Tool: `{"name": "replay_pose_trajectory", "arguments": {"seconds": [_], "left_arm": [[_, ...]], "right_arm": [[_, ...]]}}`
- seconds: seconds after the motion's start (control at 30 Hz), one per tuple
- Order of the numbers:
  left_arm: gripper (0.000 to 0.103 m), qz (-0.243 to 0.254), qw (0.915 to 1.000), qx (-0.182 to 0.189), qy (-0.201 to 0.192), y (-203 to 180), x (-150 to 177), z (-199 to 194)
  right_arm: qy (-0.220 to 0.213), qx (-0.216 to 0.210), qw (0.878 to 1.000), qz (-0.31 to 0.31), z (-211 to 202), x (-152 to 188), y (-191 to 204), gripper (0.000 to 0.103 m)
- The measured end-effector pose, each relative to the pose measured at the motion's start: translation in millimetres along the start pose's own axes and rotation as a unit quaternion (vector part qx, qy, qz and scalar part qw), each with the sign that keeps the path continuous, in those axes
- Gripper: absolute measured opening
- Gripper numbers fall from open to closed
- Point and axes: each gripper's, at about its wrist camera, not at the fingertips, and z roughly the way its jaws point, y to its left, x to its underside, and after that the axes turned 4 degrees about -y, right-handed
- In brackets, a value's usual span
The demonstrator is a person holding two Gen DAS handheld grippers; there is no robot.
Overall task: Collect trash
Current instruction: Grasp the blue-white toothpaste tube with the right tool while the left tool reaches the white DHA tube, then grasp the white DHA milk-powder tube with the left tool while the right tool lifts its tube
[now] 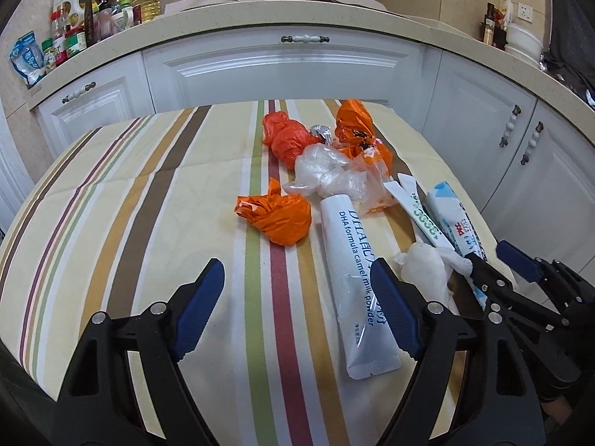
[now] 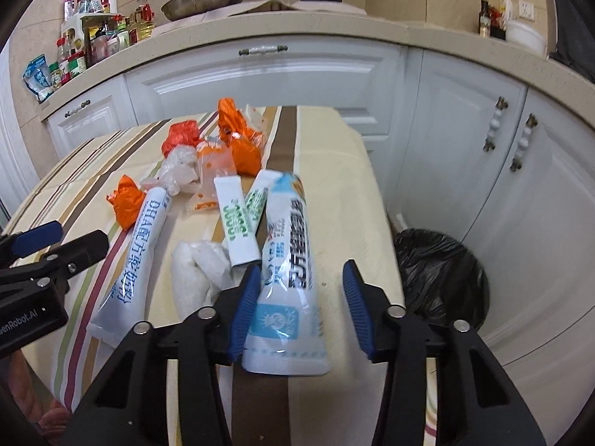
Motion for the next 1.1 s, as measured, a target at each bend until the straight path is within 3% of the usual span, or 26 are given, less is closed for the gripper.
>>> {"name": "replay_pose_trajectory", "arguments": {"seconds": [0.07,0.43,0.63,0.7,0.77,0.83,1.1], "left_arm": [[0.079,0.002,1.0000,0.001,0.002,-3.0,0.5,2.0],[0.079,0.006,1.0000,0.002,0.005,-18.6,4.6,9.9],[0.063,0.009,0.9998,-0.004,0.018,-26.5,13.8,17.7],[0.054,0.015,0.9996,-0.004,0.025,-29.6,18.0,20.0],[0.039,0.017,0.9994,-0.002,0.030,-31.0,21.0,21.2],[0.032,0.013,0.9993,0.005,0.034,-30.0,22.7,21.7],[0.028,0.021,0.9997,-0.010,0.010,-30.1,20.3,8.2]], "right_arm": [[0.008,-0.008,1.000,0.003,2.9,2.4,-0.6,0.037],[-0.001,-0.019,1.000,0.021,-3.6,2.0,-11.3,0.035],[-0.011,-0.019,0.999,0.029,-9.2,2.6,-17.5,0.035],[-0.013,-0.019,0.999,0.032,-10.5,2.7,-19.8,0.035],[-0.015,-0.020,0.999,0.034,-11.5,2.7,-21.4,0.035],[-0.016,-0.020,0.999,0.036,-12.1,3.8,-23.0,0.035],[-0.026,-0.016,0.999,0.042,-18.1,2.7,-27.2,0.035]]}}
